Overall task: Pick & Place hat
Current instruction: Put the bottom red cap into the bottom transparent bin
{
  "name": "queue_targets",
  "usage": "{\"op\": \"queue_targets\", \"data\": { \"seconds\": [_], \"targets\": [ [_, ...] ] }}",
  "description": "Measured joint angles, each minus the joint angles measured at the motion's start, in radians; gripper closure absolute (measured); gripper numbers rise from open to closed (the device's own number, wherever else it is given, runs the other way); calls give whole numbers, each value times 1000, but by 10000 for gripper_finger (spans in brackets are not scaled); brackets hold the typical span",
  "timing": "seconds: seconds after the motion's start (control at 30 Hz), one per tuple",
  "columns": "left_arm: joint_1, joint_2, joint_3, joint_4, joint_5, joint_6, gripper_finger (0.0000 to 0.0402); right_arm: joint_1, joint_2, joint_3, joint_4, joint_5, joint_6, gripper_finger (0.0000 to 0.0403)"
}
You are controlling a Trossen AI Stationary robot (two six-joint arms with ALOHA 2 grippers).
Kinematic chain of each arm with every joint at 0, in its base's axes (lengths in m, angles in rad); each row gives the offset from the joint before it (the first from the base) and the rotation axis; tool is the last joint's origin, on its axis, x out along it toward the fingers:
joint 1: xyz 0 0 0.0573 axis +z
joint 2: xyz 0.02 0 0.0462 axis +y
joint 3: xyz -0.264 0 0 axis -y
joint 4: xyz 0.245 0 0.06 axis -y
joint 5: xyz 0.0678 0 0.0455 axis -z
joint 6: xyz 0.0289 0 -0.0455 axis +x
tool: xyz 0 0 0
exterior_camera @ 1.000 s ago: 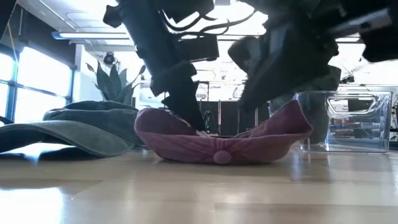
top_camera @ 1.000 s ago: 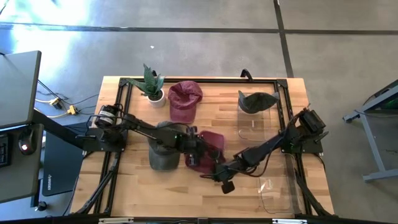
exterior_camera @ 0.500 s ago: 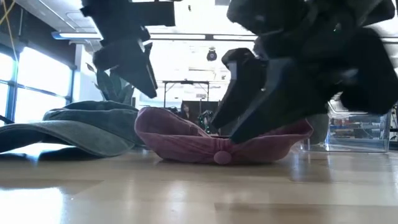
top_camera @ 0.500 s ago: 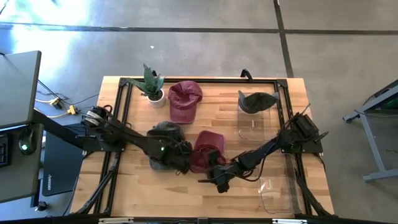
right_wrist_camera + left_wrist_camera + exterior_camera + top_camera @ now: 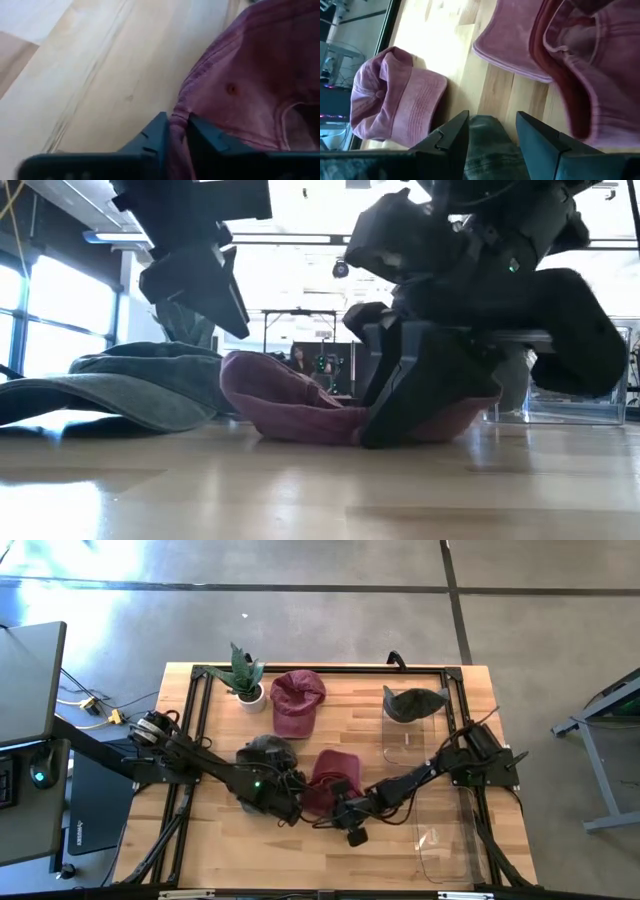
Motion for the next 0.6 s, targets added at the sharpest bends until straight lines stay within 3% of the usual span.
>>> {"op": "queue_targets", "data": {
  "seconds": [0.1, 0.37, 0.6],
  "targets": [
    [0, 0, 0, 0, -23, 17, 245, -2, -61, -5, -55, -33, 1, 384],
    [-76, -27, 1, 37, -195, 122, 245, 1, -365, -3, -96, -218, 27, 363],
    [-138, -24, 1, 29, -225, 129, 245, -29, -716, -2, -216, -327, 112, 385]
  ]
}}
